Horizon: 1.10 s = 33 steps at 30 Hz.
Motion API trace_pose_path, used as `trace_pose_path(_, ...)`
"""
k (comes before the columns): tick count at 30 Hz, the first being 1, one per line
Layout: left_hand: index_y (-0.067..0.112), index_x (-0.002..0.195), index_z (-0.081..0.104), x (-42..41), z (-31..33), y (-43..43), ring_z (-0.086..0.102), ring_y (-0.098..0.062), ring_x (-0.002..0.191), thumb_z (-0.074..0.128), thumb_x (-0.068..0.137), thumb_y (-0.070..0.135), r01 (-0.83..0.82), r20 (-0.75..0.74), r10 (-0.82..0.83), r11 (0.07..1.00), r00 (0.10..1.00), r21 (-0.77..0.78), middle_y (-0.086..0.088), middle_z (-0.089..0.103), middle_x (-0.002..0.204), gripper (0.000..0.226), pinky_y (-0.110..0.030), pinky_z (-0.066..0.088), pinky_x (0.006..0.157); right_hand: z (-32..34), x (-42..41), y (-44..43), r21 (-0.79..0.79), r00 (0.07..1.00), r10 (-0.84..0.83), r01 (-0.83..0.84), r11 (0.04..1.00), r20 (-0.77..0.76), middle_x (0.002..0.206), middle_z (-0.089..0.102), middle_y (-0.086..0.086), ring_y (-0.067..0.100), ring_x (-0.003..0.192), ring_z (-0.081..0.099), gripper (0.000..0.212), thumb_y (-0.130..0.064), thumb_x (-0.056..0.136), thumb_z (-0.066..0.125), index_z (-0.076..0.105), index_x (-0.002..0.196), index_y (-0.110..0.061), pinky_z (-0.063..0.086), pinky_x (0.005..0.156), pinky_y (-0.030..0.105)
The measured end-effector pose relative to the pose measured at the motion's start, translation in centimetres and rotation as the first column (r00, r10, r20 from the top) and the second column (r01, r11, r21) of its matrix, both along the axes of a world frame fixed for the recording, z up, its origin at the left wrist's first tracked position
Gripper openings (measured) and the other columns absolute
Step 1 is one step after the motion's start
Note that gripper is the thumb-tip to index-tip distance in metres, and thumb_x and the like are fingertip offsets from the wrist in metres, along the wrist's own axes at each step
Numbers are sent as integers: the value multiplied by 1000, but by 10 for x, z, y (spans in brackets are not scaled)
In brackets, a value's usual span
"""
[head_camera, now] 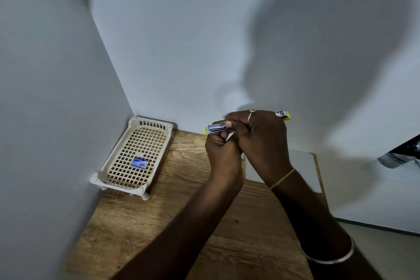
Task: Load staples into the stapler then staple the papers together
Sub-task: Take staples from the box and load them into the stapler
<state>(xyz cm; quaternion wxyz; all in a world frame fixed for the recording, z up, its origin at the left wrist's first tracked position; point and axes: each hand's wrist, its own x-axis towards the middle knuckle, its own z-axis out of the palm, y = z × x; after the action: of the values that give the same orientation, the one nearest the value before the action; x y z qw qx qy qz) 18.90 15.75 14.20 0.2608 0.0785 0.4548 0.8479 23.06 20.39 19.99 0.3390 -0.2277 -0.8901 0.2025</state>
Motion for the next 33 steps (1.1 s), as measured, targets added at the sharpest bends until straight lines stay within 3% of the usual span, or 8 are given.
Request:
trace_pose_path(13, 23, 55, 60, -3, -9, 0, 50, 1, 47, 47, 86, -23, -40, 26, 41, 998, 999, -49, 13, 57, 50, 57, -15, 42, 49, -11, 5, 1, 298, 985, 85, -128, 946, 153, 100, 78, -1, 26, 91, 71, 33, -3, 76, 71, 80, 101, -22, 50, 88, 41)
trace_pose_path(17, 11, 79, 64, -6, -1, -1, 72, -8, 67, 57, 96, -11, -28, 89, 26, 999, 996, 21, 10, 69, 63, 29, -23, 61, 67, -3, 19, 17, 350, 973, -72, 147, 925, -217, 123, 72, 3, 22, 117, 61, 24, -14, 93, 65, 74, 115, -14, 42, 104, 39)
trace_pose_path(20, 14, 77, 60, -12, 4, -3, 75, -14, 73, 58, 97, -9, -53, 140, 44, 997, 989, 59, 12, 68, 62, 30, -29, 63, 75, -2, 31, 42, -71, 825, -315, 320, 945, -469, 134, 61, 3, 18, 129, 55, 31, -22, 100, 61, 62, 129, -11, 42, 109, 29)
trace_pose_path(21, 14, 78, 60, -12, 5, -3, 75, -14, 73, 58, 97, -9, -52, 149, 42, 996, 988, 70, 13, 67, 62, 30, -29, 64, 76, -3, 33, 49, -349, 761, -413, 260, 900, -499, 126, 62, 3, 16, 122, 57, 25, -21, 102, 59, 62, 125, -12, 45, 103, 28)
trace_pose_path(23, 11, 86, 62, -13, 7, -3, 75, -14, 74, 58, 97, -9, -59, 166, 45, 995, 985, 81, 12, 69, 66, 23, -29, 63, 76, -5, 33, 50, -810, 702, -528, -120, 574, -478, 100, 60, 3, 16, 93, 61, 9, -11, 103, 53, 60, 104, -16, 48, 83, 31)
trace_pose_path(25, 6, 95, 65, -13, 7, -2, 76, -16, 78, 60, 97, -7, -70, 184, 54, 994, 982, 80, 8, 73, 74, 14, -29, 63, 76, -16, 32, 45, -903, 729, -533, -362, 232, -429, 107, 66, 13, 24, 97, 69, 10, -6, 100, 54, 58, 109, -9, 53, 90, 34)
trace_pose_path(26, 4, 98, 65, -13, 7, -1, 76, -18, 80, 60, 96, -6, -73, 189, 57, 994, 980, 78, 5, 75, 78, 12, -29, 63, 77, -21, 31, 42, -907, 748, -517, -379, 181, -416, 117, 68, 18, 30, 105, 71, 19, -6, 99, 56, 57, 118, -3, 55, 96, 39)
trace_pose_path(33, 5, 99, 66, -12, 3, 2, 77, -20, 86, 61, 97, -3, -52, 102, 47, 998, 994, 48, 2, 78, 82, 9, -29, 62, 78, -14, 16, 25, -739, 818, -324, -170, 652, -475, 123, 73, 6, 18, 117, 68, 34, -12, 98, 63, 62, 132, -12, 54, 103, 46)
